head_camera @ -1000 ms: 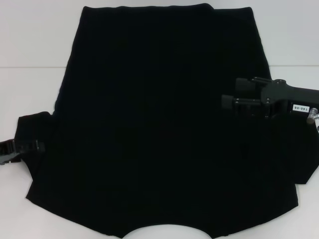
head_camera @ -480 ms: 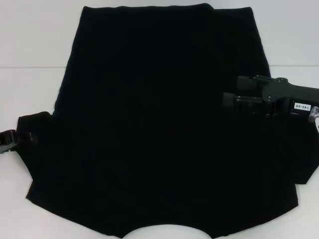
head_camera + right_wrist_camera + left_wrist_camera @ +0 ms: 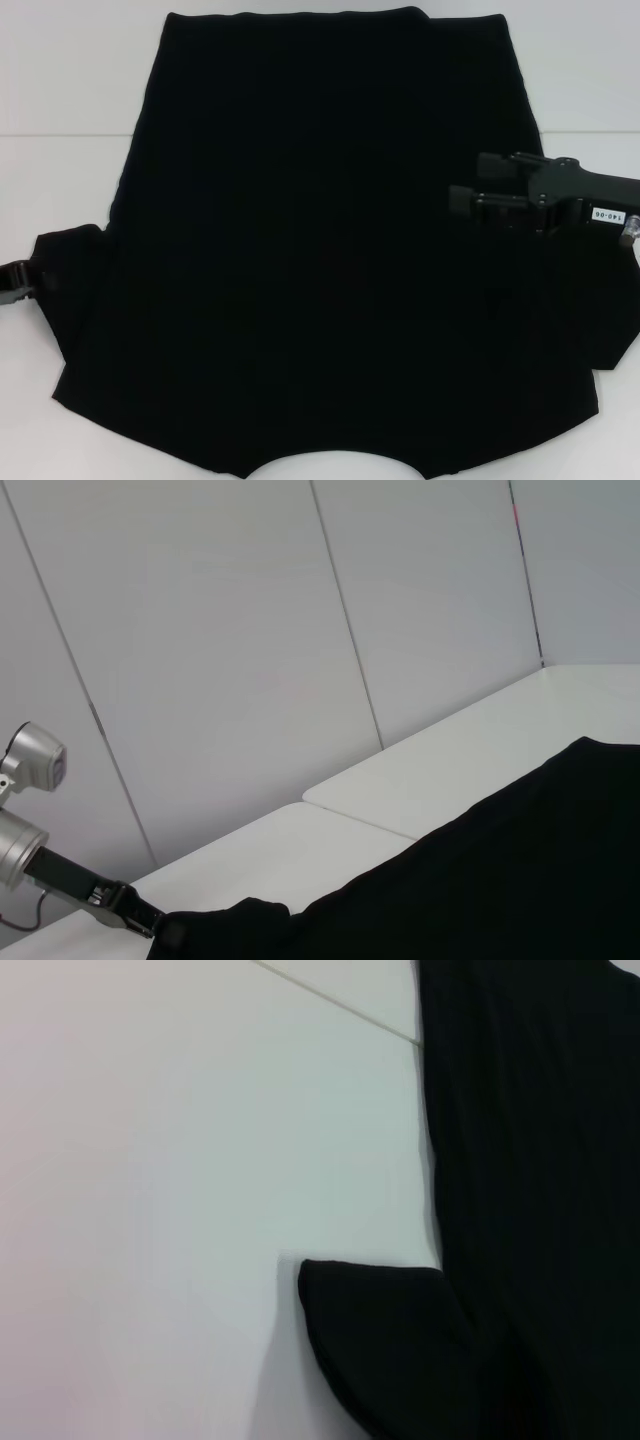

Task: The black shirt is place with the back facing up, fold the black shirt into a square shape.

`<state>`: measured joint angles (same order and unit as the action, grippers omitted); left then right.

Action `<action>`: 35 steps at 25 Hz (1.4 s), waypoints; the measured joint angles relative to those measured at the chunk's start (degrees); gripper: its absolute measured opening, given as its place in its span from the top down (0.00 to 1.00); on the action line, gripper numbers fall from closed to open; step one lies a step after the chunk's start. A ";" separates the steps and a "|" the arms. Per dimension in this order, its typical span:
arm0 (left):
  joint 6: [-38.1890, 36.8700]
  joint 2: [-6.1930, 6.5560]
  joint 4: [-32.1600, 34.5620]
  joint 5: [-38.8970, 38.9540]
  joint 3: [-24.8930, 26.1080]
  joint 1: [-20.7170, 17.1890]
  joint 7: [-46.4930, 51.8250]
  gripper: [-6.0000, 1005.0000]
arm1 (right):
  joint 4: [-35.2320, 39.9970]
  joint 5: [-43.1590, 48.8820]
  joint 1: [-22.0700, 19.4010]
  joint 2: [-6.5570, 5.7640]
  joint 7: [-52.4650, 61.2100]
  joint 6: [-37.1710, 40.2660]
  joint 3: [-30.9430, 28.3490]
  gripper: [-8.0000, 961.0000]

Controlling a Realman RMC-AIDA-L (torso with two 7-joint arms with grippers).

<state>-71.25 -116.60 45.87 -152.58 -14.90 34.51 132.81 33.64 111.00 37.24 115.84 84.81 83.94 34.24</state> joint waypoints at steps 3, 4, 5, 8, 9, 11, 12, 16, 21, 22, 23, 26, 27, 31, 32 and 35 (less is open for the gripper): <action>0.71 -0.04 0.00 0.01 -0.07 -0.08 -0.04 0.78 | -0.02 0.01 -0.22 0.18 0.00 0.00 -0.44 0.07; 1.13 -0.06 0.00 0.01 -0.09 -0.10 -0.06 0.80 | -0.04 0.00 -0.24 0.27 0.00 0.00 -0.66 0.07; 1.53 -0.09 0.01 0.03 -0.12 -0.13 -0.10 0.82 | -0.06 0.00 -0.25 0.36 0.00 0.00 -0.91 0.07; 3.20 -0.12 0.04 0.15 -0.13 -0.16 -0.54 0.86 | -0.20 0.00 -0.24 0.67 -0.03 -0.02 -1.53 0.07; 3.70 -0.12 0.04 0.18 -0.08 -0.16 -0.74 0.88 | -0.26 0.00 -0.24 0.76 -0.04 -0.02 -1.61 0.07; 4.75 -0.07 0.12 0.19 0.14 -0.13 -1.20 0.91 | -0.31 0.00 -0.14 0.94 -0.03 -0.02 -1.63 0.07; 5.45 -0.01 0.26 0.29 0.22 -0.08 -1.41 0.93 | -0.34 0.00 -0.09 1.05 0.00 -0.02 -1.62 0.07; 8.46 0.07 0.43 1.46 0.34 0.01 -2.34 0.97 | -0.37 0.00 -0.07 1.31 0.07 -0.20 -1.62 0.07; 10.49 0.32 0.35 1.70 0.13 0.59 -3.42 0.97 | -0.37 0.00 -0.15 1.36 0.64 -0.06 -1.63 0.07; 10.65 0.37 0.28 1.76 0.12 0.71 -3.60 0.97 | -0.37 0.00 -0.16 1.38 0.66 -0.05 -1.62 0.07; 10.95 0.37 0.23 1.92 0.05 0.80 -3.76 0.97 | -0.37 0.00 -0.16 1.40 0.67 -0.04 -1.62 0.07; 11.75 0.47 0.15 2.53 -0.18 1.07 -4.37 0.97 | -0.36 0.00 -0.15 1.42 0.68 0.02 -1.57 0.07; 11.89 0.52 0.10 2.70 -0.21 1.20 -4.61 0.97 | -0.35 0.00 -0.15 1.41 0.68 0.05 -1.52 0.07; 12.53 0.64 0.02 3.05 -0.23 1.54 -5.20 0.97 | -0.33 0.00 -0.15 1.40 0.70 0.09 -1.27 0.07; 12.78 0.67 0.01 3.10 -0.23 1.66 -5.34 0.97 | -0.33 0.00 -0.15 1.40 0.70 0.09 -1.23 0.07; 12.92 0.68 -0.03 3.20 -0.22 1.89 -5.38 0.97 | -0.33 0.00 -0.18 1.39 0.71 0.09 -1.17 0.07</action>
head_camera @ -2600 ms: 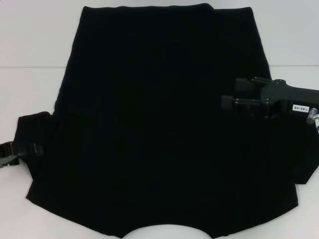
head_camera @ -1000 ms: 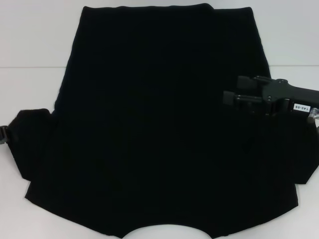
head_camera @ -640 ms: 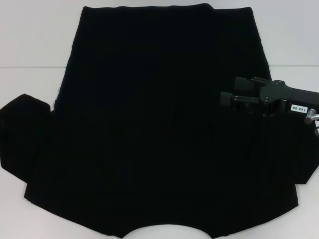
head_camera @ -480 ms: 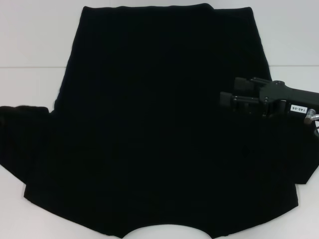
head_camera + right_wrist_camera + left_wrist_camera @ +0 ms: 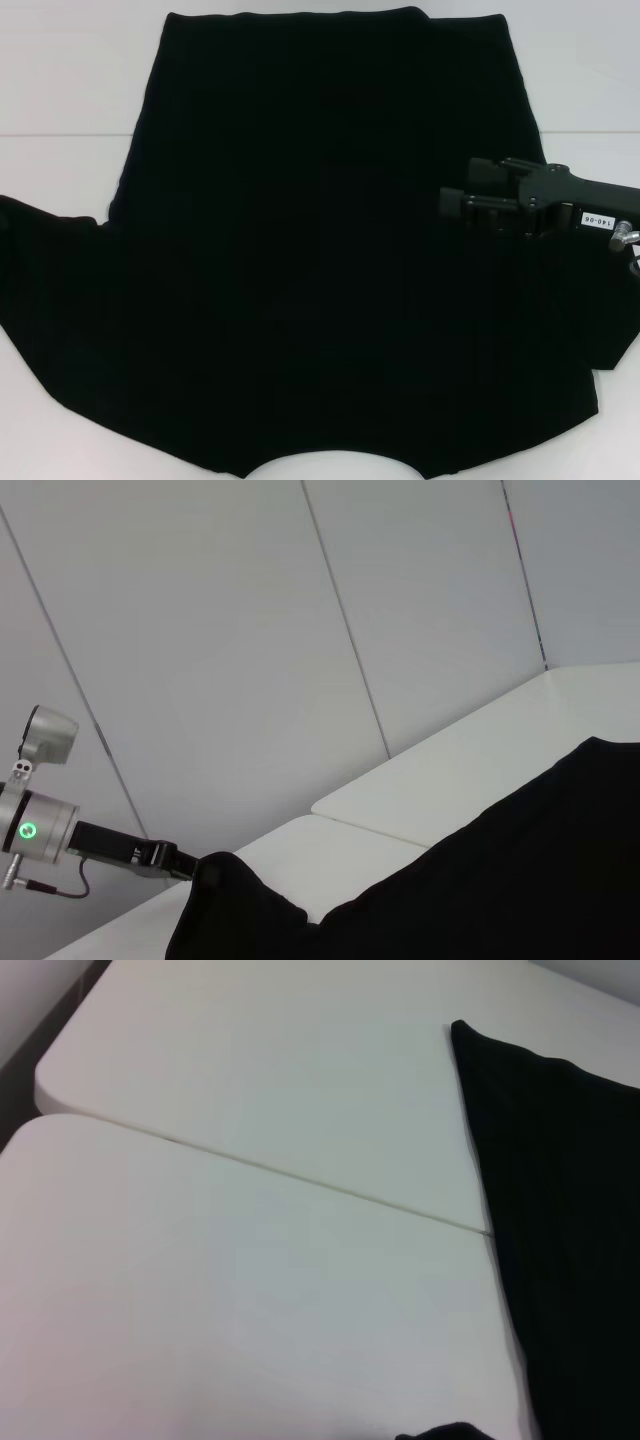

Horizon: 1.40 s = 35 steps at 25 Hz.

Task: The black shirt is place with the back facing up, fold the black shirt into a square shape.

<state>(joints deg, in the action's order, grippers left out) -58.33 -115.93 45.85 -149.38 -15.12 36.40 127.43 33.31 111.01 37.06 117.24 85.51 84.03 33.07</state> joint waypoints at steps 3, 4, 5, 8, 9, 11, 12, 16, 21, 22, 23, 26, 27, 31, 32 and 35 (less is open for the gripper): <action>0.00 0.00 -0.03 0.00 0.00 0.12 -0.07 0.97 | 0.00 0.00 -0.05 0.00 0.00 0.00 0.04 0.07; -0.05 0.00 -0.04 0.04 0.00 0.14 -0.07 0.97 | 0.00 0.00 -0.05 0.00 0.00 0.00 0.04 0.07; -0.14 0.00 -0.05 0.19 0.00 0.15 -0.07 0.97 | -0.01 0.00 -0.06 0.00 0.00 0.00 0.05 0.07; -2.37 0.00 -0.05 2.20 0.02 -0.12 -0.10 0.96 | -0.02 0.00 -0.13 0.00 0.00 -0.01 0.06 0.07; -3.80 -0.02 -0.06 3.17 0.05 -0.31 -0.23 0.96 | -0.03 0.00 -0.16 0.00 0.00 0.03 0.07 0.07; -7.58 -0.02 -0.06 5.82 0.29 -0.76 -1.19 0.96 | -0.04 0.00 -0.25 0.00 0.00 0.16 0.06 0.07; -9.98 -0.10 -0.06 7.71 0.39 -1.04 -2.12 0.96 | -0.05 0.00 -0.29 0.00 0.00 0.20 0.06 0.07; -18.92 -1.50 -1.56 16.39 0.06 -1.58 -7.56 0.96 | -0.07 0.00 -0.34 0.00 0.00 0.25 -0.03 0.07; -21.65 -4.06 -6.21 21.77 -0.33 -0.31 -13.58 0.95 | -0.09 0.00 -0.33 0.00 -0.01 0.24 -0.05 0.07; -21.78 -4.27 -7.24 21.88 -0.83 0.10 -14.71 0.95 | -0.09 0.00 -0.33 0.00 -0.01 0.24 -0.02 0.07; -21.88 -4.39 -7.99 21.93 -1.33 0.37 -15.45 0.95 | -0.09 0.00 -0.33 0.00 -0.01 0.22 -0.02 0.07; -20.78 -5.11 -8.70 22.08 -4.47 0.83 -17.20 0.90 | -0.09 0.00 -0.35 -0.02 0.00 0.22 -0.25 0.07; -19.95 -5.28 -8.45 22.07 -5.88 0.86 -17.61 0.88 | -0.10 0.00 -0.37 -0.07 0.00 0.20 -0.30 0.07; -16.28 -5.48 -6.14 22.07 -9.03 0.54 -20.65 0.80 | -0.10 0.00 -0.39 -0.32 0.00 -0.02 -0.41 0.07; -15.70 -5.47 -5.65 22.26 -9.05 0.39 -22.03 0.78 | -0.09 0.00 -0.40 -0.37 0.02 -0.11 -0.45 0.07; -16.36 -5.12 -5.32 23.97 -8.53 0.28 -23.93 0.69 | -0.05 0.00 -0.40 -0.54 0.64 -0.28 -0.75 0.07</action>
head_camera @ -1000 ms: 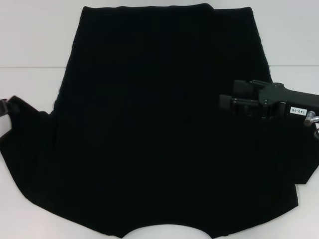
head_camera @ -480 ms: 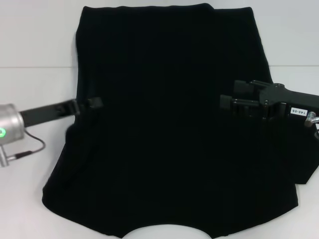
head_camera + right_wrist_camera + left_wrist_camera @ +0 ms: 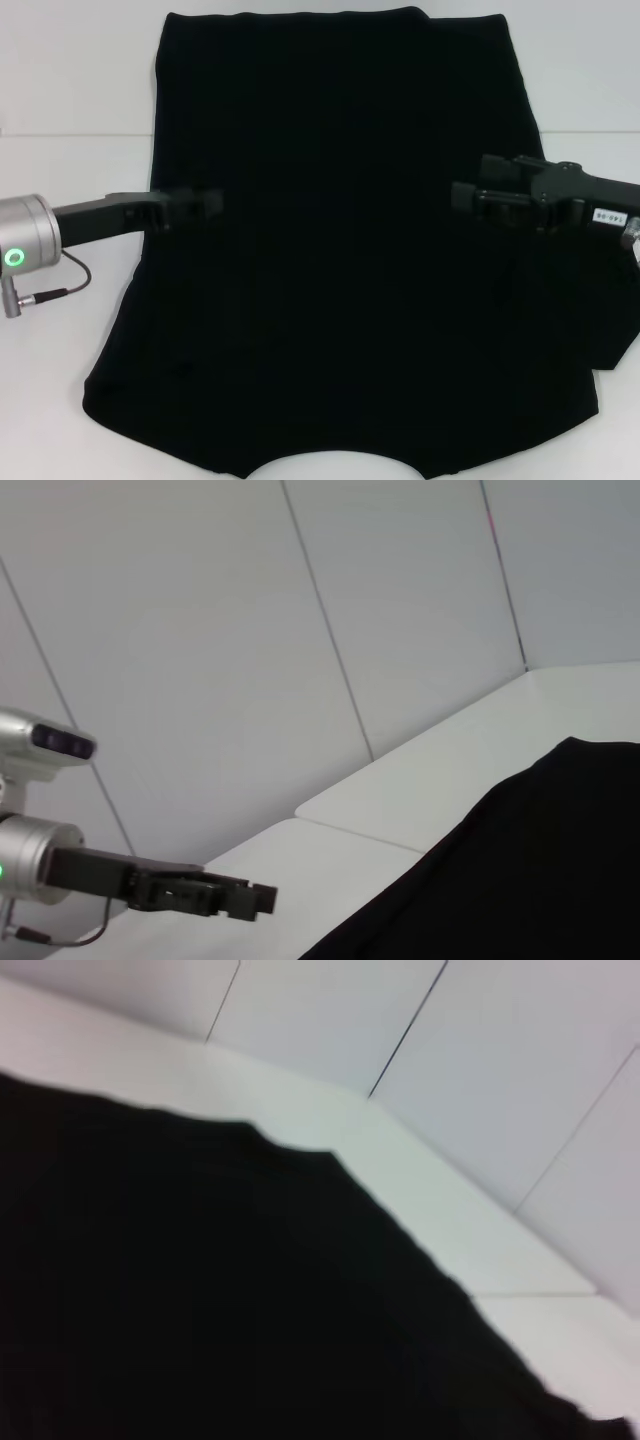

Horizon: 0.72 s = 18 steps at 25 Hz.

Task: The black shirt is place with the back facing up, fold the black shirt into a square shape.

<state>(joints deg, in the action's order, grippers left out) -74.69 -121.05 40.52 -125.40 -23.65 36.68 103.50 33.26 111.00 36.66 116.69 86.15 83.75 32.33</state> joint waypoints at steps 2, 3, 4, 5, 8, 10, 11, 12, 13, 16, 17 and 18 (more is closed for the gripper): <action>-2.81 0.14 0.02 0.83 0.00 0.00 -0.90 0.60 | 0.39 0.03 0.05 -0.62 3.04 -0.72 -0.37 0.07; -4.30 0.15 0.00 0.87 -0.10 0.01 -1.57 0.55 | 0.58 0.12 0.09 -1.13 5.44 -1.50 -0.44 0.07; -6.75 0.16 -0.10 0.96 -0.37 0.12 -3.11 0.50 | 0.63 0.43 0.11 -1.96 8.84 -2.19 -0.16 0.07; -9.83 0.13 -0.29 1.06 -0.77 0.26 -5.89 0.46 | 0.67 0.87 0.13 -2.91 12.04 -2.51 0.16 0.07; -15.93 -0.50 -1.21 1.40 -2.08 0.39 -14.17 0.34 | 0.71 3.87 0.14 -6.26 22.76 -2.32 0.88 0.07; -18.91 -1.08 -1.92 1.44 -3.33 0.43 -20.31 0.27 | 0.71 6.97 0.12 -8.44 29.54 -1.68 0.90 0.07; -20.16 -1.44 -2.17 1.45 -4.40 0.37 -23.15 0.22 | 0.46 8.81 0.07 -9.62 33.04 -1.40 0.91 0.07; -20.71 -1.74 -2.23 1.45 -5.63 0.28 -25.17 0.18 | 0.25 11.19 -0.06 -10.60 36.67 -1.08 0.91 0.07; -21.12 -2.09 -2.22 1.45 -7.21 0.13 -27.25 0.14 | 0.01 13.08 -0.26 -11.38 39.51 -0.74 0.88 0.07; -20.13 -2.57 -1.98 1.32 -11.14 -0.03 -28.87 0.06 | -0.16 17.64 -1.37 -13.03 46.94 0.71 0.76 0.07; -19.63 -2.58 -1.94 1.18 -11.74 -0.03 -28.90 0.06 | -0.16 18.57 -1.89 -13.33 48.67 1.45 0.73 0.07; -18.97 -2.61 -1.92 1.04 -12.57 -0.03 -28.99 0.06 | -0.15 19.24 -2.39 -13.58 49.80 2.01 0.65 0.07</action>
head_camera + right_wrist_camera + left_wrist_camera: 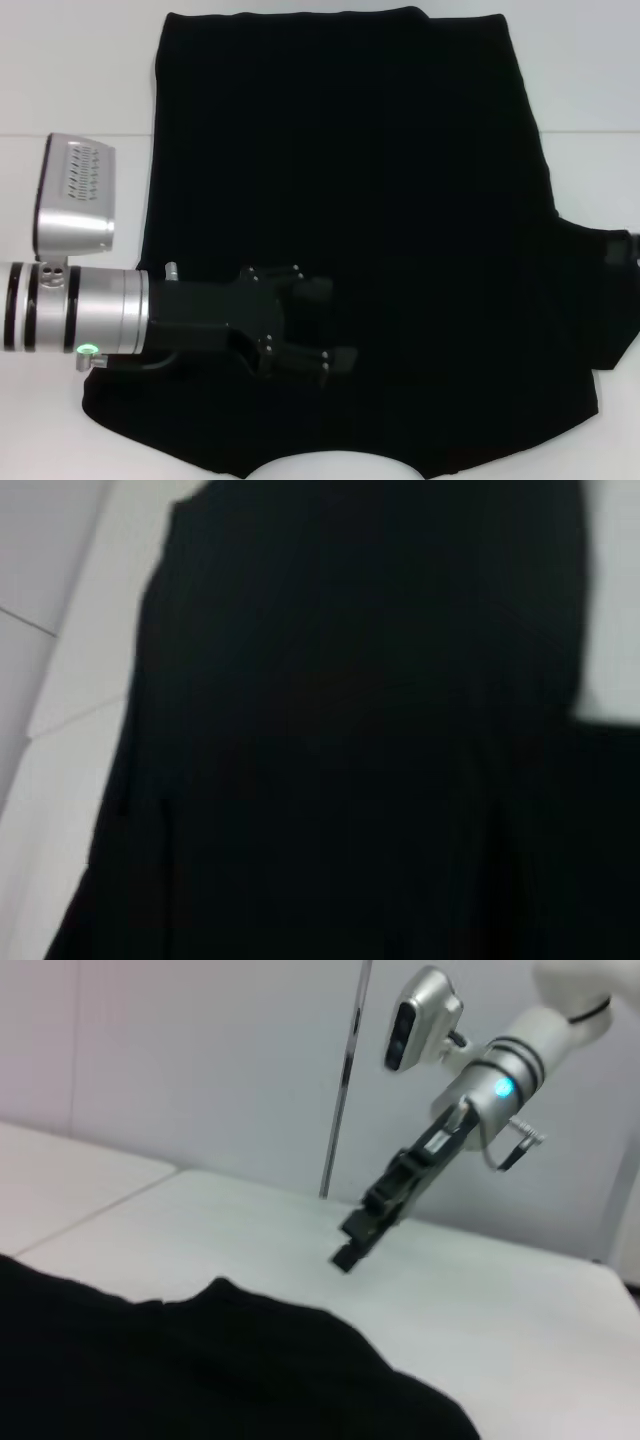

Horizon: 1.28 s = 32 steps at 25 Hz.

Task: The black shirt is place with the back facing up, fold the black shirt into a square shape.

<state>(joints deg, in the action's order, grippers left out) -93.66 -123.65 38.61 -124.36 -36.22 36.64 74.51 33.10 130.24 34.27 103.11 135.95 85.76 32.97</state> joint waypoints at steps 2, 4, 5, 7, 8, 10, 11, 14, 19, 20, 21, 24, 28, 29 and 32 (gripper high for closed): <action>0.61 0.00 -0.03 -0.08 -0.58 0.00 -0.30 0.05 | -0.06 1.01 -1.08 -0.32 1.73 0.92 -0.10 0.07; 0.75 -0.01 -0.07 -0.12 -0.69 -0.01 -0.73 0.05 | -0.27 1.49 -1.95 -0.51 2.70 1.48 0.01 0.07; 0.76 -0.02 -0.07 -0.13 -0.70 -0.06 -0.86 0.05 | -0.45 1.94 -2.34 -0.57 3.10 1.70 0.02 0.07; 0.91 -0.03 0.01 -0.18 -0.76 -0.19 -1.02 0.05 | -1.18 3.32 -2.95 -0.70 3.83 1.84 -0.14 0.07; 0.98 -0.03 0.04 -0.20 -0.78 -0.25 -1.06 0.05 | -1.72 4.07 -3.12 -0.79 4.07 1.84 -0.19 0.07; 1.10 -0.01 0.07 -0.24 -0.80 -0.39 -1.11 0.05 | -2.68 5.03 -3.32 -0.93 4.31 1.75 -0.18 0.07; 1.11 0.00 0.08 -0.25 -0.82 -0.42 -1.13 0.05 | -3.00 5.23 -3.36 -0.96 4.34 1.59 -0.13 0.07; 1.17 0.03 0.08 -0.28 -0.84 -0.43 -1.22 0.05 | -3.92 5.72 -3.22 -0.88 4.41 0.36 0.13 0.07; 1.70 0.02 -0.07 -0.31 -0.87 -0.44 -1.24 0.05 | -5.14 6.35 -2.05 -0.25 4.47 -2.74 0.21 0.07; 1.83 0.02 -0.15 -0.32 -0.88 -0.44 -1.25 0.05 | -5.34 6.45 -1.81 -0.14 4.47 -3.18 0.22 0.07; 1.91 0.01 -0.17 -0.33 -0.87 -0.44 -1.25 0.05 | -5.74 6.54 -1.46 -0.04 4.48 -3.75 0.25 0.07; 2.01 0.00 -0.20 -0.34 -0.69 -0.44 -1.26 0.05 | -6.51 6.90 -0.58 0.28 4.54 -4.94 0.35 0.08; 2.12 0.01 -0.20 -0.36 -0.35 -0.44 -1.25 0.05 | -6.83 7.96 0.09 0.64 4.94 -6.48 0.51 0.12; 2.18 0.03 -0.20 -0.36 -0.31 -0.44 -1.22 0.05 | -7.02 8.10 0.23 0.67 5.12 -6.90 0.51 0.13; 2.53 0.06 -0.20 -0.36 -0.26 -0.44 -1.07 0.05 | -7.25 8.72 0.46 0.75 5.78 -7.87 0.52 0.17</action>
<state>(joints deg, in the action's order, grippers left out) -91.13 -123.59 38.40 -124.72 -36.48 36.21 73.44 25.85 138.96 34.73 103.87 141.73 77.89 33.49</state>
